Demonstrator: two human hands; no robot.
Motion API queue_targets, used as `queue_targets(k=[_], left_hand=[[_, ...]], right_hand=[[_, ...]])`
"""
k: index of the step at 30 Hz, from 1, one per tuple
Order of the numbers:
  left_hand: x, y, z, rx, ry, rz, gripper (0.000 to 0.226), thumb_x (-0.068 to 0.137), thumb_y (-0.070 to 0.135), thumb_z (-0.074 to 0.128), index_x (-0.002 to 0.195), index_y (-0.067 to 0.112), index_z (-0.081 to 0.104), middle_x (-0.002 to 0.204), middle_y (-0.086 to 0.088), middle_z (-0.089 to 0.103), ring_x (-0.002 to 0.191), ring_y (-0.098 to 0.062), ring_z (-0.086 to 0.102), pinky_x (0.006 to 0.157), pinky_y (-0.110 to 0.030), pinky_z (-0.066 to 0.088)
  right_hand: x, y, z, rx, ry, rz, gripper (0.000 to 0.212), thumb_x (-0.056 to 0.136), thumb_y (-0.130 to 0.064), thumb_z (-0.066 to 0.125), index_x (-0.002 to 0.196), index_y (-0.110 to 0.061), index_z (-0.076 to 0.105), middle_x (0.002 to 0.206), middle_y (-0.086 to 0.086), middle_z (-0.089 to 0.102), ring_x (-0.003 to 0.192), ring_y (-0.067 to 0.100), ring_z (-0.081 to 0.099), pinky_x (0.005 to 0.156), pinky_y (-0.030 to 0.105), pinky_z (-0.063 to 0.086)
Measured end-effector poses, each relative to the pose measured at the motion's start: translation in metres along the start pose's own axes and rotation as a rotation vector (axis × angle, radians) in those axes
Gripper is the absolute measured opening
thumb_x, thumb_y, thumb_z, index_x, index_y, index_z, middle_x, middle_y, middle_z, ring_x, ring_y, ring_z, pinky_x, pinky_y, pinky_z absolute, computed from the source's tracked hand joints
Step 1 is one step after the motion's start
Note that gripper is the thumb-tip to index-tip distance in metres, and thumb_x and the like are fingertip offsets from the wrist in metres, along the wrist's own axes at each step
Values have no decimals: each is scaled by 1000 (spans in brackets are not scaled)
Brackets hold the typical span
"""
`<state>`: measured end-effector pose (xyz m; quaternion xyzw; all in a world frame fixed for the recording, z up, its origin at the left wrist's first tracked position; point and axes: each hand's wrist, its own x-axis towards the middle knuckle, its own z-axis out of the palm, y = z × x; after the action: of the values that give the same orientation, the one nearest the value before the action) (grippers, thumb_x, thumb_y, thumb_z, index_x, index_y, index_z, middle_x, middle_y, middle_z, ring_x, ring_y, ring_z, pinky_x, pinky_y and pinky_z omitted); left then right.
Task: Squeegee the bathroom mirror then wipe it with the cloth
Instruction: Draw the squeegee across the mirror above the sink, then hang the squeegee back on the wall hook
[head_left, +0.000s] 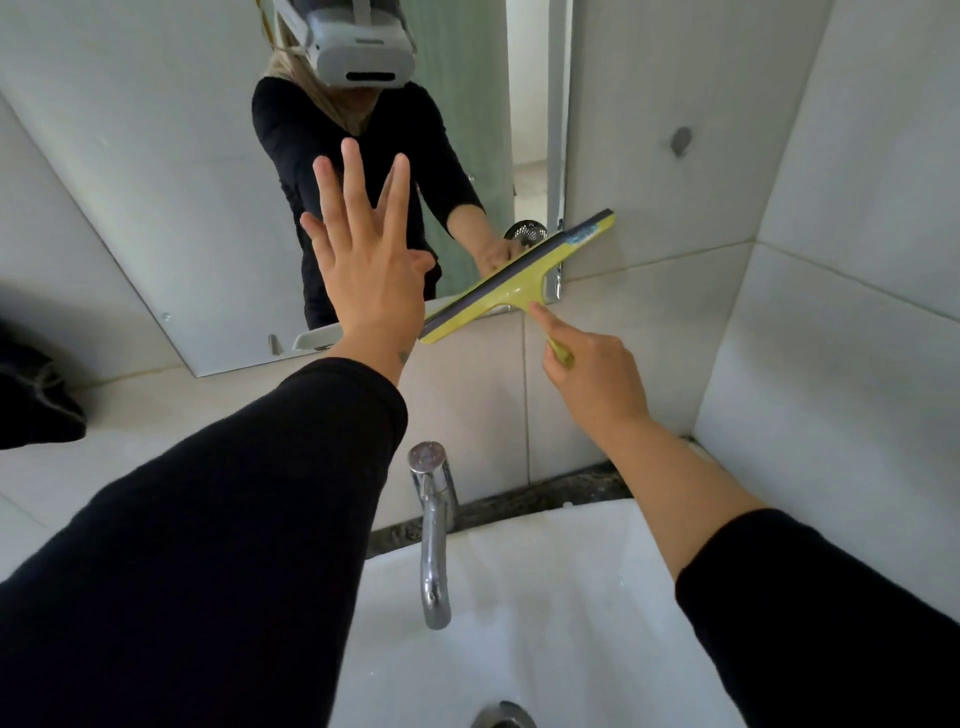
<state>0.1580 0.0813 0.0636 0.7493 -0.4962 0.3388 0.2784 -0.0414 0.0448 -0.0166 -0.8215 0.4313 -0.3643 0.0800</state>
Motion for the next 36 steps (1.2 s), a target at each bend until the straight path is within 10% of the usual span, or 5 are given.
queue_targets(k=[20, 24, 29, 36], left_hand=[[-12, 26, -4, -9, 34, 98, 74, 86, 19, 57, 149, 28, 18, 159, -14, 7, 146, -35, 3, 116, -57, 9], [-29, 73, -2, -236, -158, 265, 55, 88, 25, 59, 140, 29, 40, 152, -7, 30, 140, -30, 23, 112, -49, 27], [-43, 130, 5, -503, -519, 141, 57, 95, 33, 52, 147, 32, 30, 151, -10, 30, 138, -29, 27, 106, -45, 34], [-45, 150, -5, -658, -622, -11, 59, 92, 20, 60, 145, 28, 35, 136, -12, 49, 123, -28, 47, 95, -34, 39]], right_hand=[[-36, 27, -13, -98, -180, 141, 50, 95, -29, 48, 141, -44, 34, 83, 14, 63, 84, 36, 62, 69, 37, 48], [-41, 32, -55, -171, -248, 125, 59, 93, -33, 51, 144, -44, 25, 105, 17, 64, 96, 38, 60, 79, 41, 49], [-52, 33, -92, -202, -314, 74, 35, 88, -34, 58, 123, -36, 57, 108, 3, 68, 103, 28, 61, 85, 35, 47], [-56, 44, -136, -307, -384, 53, 38, 83, -52, 61, 120, -46, 57, 114, -14, 65, 107, 14, 59, 85, 29, 45]])
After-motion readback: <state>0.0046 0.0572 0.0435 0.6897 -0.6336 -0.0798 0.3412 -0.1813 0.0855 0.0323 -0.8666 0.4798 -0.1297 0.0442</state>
